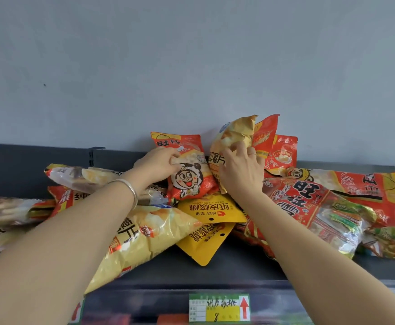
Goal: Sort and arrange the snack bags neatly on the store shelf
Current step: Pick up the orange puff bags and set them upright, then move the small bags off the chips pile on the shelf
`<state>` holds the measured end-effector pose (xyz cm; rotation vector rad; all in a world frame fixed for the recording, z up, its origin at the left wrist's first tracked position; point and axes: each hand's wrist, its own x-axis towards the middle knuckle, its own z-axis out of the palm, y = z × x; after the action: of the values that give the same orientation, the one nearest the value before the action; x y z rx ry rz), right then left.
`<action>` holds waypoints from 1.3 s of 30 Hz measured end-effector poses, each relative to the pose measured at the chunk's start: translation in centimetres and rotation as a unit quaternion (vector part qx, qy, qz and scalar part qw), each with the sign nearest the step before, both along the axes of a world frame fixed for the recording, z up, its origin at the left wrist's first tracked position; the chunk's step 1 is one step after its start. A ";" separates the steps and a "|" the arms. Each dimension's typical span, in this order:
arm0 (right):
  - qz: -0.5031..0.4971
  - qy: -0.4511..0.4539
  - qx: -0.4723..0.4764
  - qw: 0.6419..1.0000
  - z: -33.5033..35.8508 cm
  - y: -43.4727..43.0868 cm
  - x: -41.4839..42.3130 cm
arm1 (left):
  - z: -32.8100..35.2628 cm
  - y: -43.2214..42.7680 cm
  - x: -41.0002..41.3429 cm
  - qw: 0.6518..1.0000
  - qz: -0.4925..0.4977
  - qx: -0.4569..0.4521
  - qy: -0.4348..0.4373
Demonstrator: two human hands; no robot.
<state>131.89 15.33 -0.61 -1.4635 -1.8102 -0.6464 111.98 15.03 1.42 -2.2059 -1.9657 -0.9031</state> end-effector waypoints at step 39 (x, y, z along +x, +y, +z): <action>0.164 0.418 -0.138 0.883 2.0 -6.1 -17.3 | -1.4 -7.2 -20.6 0.941 0.079 0.225 0.242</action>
<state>114.62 9.19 1.40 -1.2643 -1.4029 0.4027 91.39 7.84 0.01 -1.7677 -1.4999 -0.6249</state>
